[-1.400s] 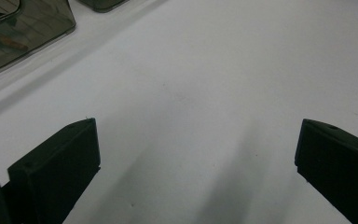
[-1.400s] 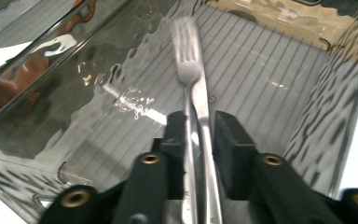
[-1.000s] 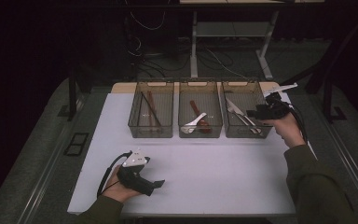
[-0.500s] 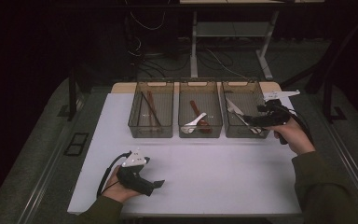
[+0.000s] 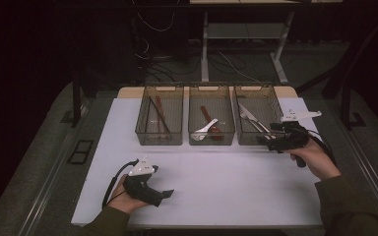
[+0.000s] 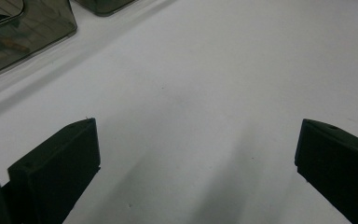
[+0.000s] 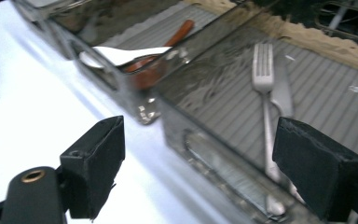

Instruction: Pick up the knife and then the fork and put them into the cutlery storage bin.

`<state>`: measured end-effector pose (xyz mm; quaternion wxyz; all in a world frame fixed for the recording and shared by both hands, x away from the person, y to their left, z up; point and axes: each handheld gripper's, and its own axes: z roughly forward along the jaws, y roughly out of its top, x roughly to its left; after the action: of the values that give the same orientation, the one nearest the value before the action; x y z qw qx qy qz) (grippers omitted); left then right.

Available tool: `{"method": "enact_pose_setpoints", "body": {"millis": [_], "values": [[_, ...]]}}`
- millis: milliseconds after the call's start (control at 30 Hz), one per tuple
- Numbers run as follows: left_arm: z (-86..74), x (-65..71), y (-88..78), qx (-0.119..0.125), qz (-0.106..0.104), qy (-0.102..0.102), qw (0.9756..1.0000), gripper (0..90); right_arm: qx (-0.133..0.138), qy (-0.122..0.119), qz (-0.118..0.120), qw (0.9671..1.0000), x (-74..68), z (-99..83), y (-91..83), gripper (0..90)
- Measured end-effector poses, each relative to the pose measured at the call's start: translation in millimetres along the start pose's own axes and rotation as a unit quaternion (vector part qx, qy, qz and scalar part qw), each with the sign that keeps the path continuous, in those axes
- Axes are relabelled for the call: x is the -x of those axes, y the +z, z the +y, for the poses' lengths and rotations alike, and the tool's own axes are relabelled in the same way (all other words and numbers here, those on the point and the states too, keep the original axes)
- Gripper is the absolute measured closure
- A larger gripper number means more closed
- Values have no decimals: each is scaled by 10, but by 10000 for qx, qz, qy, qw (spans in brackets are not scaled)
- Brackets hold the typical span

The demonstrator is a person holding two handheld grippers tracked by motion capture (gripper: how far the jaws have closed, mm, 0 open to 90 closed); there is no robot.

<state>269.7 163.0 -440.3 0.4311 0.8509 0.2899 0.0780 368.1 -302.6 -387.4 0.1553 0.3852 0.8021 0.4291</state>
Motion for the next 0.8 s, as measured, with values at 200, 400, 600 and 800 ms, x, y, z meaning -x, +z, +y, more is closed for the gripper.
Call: {"method": "enact_pose_setpoints", "body": {"millis": [200, 400, 600, 800], "values": [[1, 0, 1, -1, -7, 3, 10000, 0, 12, -43, 152, 9999, -147, -138, -59, 168], [4, 6, -1, 15, -15, 9, 10000, 0, -9, -97, 256, 9996, -271, -285, -81, 164], [5, 9, -1, 18, -20, 14, 10000, 0, -103, -196, 357, 9991, -387, -437, -93, 145], [5, 10, -1, 22, -28, 26, 10000, 0, -62, -237, 422, 9988, -470, -570, -131, 144]]}}
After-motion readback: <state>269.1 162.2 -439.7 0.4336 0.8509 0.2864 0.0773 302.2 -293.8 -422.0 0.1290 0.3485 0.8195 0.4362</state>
